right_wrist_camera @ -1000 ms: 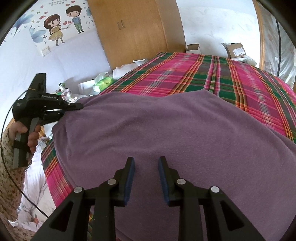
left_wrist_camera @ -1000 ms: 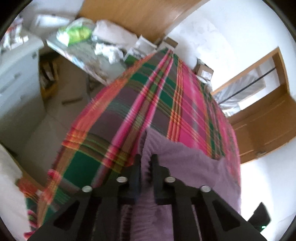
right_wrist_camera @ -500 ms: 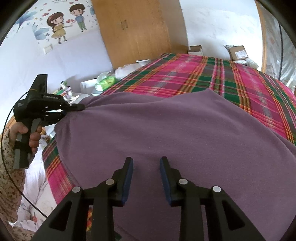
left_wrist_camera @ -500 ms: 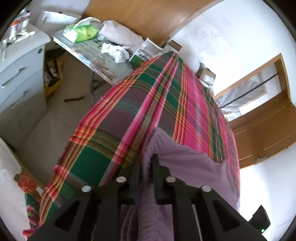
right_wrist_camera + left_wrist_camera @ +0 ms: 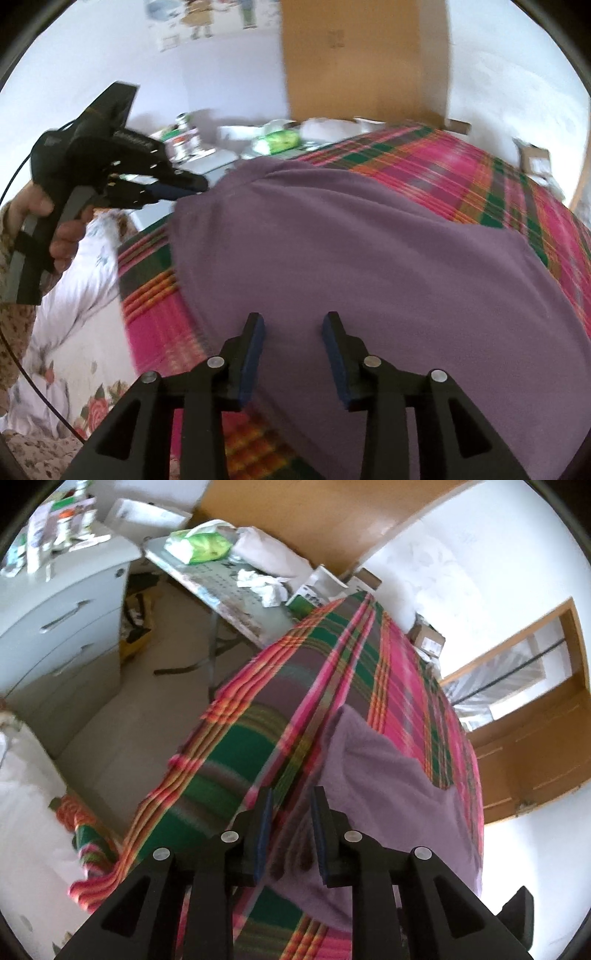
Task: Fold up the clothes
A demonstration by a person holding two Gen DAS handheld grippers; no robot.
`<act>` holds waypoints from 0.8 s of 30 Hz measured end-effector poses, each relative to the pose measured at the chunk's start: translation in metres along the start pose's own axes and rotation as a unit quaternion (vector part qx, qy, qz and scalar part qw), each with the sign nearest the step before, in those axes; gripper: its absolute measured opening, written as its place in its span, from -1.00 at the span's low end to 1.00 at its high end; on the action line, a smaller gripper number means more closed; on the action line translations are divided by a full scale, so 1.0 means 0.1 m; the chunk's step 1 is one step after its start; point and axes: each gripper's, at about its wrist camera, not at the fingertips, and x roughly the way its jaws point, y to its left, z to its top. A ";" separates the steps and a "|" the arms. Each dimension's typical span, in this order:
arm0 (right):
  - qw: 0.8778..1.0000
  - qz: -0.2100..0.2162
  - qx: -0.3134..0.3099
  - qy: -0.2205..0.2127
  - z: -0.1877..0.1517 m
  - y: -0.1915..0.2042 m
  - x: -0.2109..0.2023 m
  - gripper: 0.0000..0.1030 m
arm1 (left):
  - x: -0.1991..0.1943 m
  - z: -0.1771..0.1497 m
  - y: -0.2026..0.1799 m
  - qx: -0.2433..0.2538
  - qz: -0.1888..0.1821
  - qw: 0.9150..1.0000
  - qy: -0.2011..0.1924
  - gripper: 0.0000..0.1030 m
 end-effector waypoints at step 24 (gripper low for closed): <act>0.984 -0.062 -0.164 0.008 0.55 0.99 0.70 -0.13 | -0.16 -0.17 0.43 -0.120 -0.056 0.991 0.001 -0.31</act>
